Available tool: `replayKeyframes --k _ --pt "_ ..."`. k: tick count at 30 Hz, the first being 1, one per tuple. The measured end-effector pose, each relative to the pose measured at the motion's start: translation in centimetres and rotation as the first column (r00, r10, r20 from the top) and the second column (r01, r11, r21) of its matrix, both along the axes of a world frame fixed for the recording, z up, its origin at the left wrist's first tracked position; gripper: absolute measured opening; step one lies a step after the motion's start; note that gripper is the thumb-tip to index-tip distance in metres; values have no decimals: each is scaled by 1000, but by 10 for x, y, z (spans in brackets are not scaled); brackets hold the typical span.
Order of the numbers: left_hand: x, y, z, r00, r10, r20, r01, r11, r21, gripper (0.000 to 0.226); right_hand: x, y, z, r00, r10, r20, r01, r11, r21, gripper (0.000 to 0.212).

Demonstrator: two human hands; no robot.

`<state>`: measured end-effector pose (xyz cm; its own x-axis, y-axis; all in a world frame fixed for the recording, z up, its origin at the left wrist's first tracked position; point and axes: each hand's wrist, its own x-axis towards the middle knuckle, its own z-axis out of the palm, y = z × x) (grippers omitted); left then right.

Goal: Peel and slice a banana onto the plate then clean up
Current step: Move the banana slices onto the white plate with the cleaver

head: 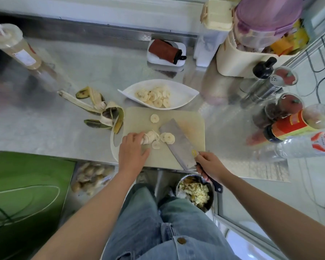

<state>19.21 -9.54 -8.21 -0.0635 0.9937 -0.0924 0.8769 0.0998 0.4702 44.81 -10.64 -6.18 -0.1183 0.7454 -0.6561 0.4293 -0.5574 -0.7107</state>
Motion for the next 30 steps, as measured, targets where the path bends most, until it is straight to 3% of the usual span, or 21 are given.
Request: replayKeyframes --k 5,13,19,25,30 --pt "2 6 2 997 46 65 -44 999 -30 48 -28 6 -4 995 95 -20 -95 995 8 31" --pt "5 15 3 994 52 98 -48 998 -37 68 -39 20 -7 992 117 -54 -119 993 -23 35" --pt "-1 25 7 999 -27 32 26 1000 17 46 -37 24 0 989 103 -109 -111 992 -68 24" --pt "-1 33 8 996 -83 -27 85 991 102 41 -33 27 6 988 53 -148 -66 994 -82 22" --pt "5 41 13 990 -134 52 127 984 121 42 -27 28 11 985 -4 -173 -11 996 -83 28"
